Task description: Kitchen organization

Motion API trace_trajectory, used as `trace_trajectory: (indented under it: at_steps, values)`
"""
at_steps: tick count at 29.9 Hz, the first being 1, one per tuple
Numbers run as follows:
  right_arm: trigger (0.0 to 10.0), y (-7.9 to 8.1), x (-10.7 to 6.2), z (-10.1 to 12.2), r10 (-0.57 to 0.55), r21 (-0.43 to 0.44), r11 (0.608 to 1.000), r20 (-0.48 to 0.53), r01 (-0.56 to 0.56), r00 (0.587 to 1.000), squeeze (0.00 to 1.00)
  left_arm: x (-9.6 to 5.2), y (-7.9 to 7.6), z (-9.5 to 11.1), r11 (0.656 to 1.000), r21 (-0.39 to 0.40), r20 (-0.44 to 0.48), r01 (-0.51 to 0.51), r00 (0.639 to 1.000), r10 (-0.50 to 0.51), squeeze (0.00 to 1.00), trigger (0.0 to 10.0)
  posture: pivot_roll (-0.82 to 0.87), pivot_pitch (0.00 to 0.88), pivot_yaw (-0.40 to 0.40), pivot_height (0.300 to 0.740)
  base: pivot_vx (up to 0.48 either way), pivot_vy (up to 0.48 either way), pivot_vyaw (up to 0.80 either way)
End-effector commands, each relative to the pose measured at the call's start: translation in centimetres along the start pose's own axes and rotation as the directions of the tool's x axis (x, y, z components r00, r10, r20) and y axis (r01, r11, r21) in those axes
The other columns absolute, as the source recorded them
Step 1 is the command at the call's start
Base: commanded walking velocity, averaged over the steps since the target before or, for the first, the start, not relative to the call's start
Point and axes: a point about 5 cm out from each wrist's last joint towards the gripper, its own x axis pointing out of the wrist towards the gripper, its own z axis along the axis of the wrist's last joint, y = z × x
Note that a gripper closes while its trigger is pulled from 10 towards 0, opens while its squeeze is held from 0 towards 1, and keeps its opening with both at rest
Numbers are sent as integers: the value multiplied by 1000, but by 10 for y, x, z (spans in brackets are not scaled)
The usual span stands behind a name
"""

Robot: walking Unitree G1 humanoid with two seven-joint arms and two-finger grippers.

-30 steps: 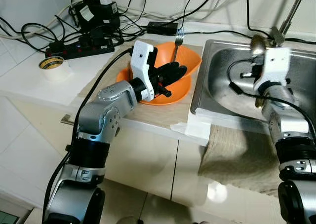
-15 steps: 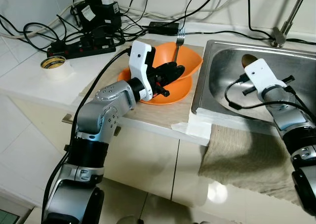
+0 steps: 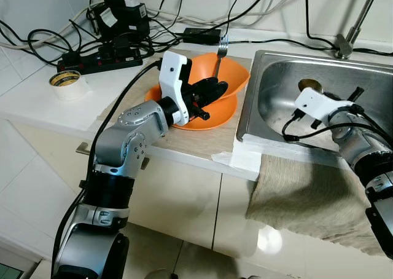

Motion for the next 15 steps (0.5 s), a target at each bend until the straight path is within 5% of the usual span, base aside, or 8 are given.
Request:
trace_trajectory:
  at_steps: [1,2,4,15]
  values:
    - [4510,16,0,5,71,-58,996,16,-70,997,1000,-2,3,4,1000,13,7,-15,1000,15,0,10000,37,0,50,740,0,0,0]
    - [5647,18,0,5,81,-66,995,14,-80,997,1000,-2,3,4,1000,13,6,-16,1000,16,0,10000,36,0,52,740,0,0,0]
    - [10000,21,-1,4,84,-60,995,14,-83,996,1000,-2,3,4,1000,13,5,-16,1000,16,0,10000,37,0,51,740,0,0,0]
    - [10000,25,0,7,93,-56,994,15,-92,996,1000,-2,4,4,1000,14,0,-19,1000,19,0,10000,36,0,53,740,0,0,0]
